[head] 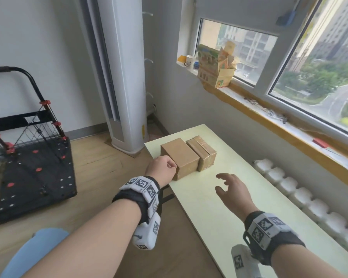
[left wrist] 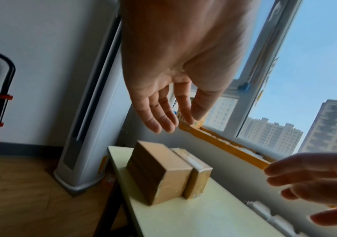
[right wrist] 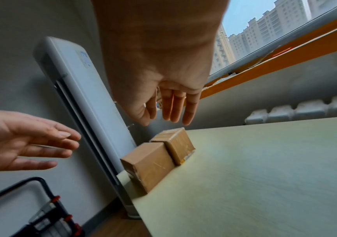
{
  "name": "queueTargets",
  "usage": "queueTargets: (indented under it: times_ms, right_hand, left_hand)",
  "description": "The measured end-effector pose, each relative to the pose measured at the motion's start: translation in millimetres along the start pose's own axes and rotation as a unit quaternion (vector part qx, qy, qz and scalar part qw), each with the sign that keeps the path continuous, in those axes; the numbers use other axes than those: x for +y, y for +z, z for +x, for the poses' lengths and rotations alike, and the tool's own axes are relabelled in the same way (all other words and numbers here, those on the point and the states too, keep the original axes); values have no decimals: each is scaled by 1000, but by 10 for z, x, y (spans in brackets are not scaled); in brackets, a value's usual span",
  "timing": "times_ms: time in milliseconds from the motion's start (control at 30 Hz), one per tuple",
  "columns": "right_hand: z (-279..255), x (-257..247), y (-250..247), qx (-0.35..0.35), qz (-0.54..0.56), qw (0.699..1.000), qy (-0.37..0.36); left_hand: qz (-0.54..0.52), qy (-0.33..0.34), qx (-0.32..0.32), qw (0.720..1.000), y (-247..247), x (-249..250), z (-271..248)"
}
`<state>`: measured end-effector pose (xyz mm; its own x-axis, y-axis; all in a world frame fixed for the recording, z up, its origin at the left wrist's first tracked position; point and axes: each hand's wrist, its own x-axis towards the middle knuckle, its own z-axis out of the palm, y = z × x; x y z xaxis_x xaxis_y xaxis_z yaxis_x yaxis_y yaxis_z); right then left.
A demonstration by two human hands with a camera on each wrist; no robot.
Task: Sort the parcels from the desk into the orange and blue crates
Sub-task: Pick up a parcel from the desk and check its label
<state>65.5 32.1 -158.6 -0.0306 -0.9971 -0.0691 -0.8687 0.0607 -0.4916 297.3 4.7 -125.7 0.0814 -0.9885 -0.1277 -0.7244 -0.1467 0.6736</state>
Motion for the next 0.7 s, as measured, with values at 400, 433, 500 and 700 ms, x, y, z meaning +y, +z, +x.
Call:
queueTargets:
  times_ms: [400, 433, 500, 700]
  right_hand:
    - [1029, -97, 181, 26, 8, 999, 45]
    - [1147, -103, 200, 30, 15, 998, 47]
    - [1390, -105, 227, 29, 27, 998, 53]
    - [2020, -32, 357, -15, 23, 997, 77]
  left_hand:
    - [-3, 54, -52, 997, 135, 66, 1243]
    - [-3, 57, -57, 997, 157, 92, 1366]
    - [-2, 62, -70, 996, 203, 162, 1626]
    - [-6, 66, -117, 991, 390, 386, 2362]
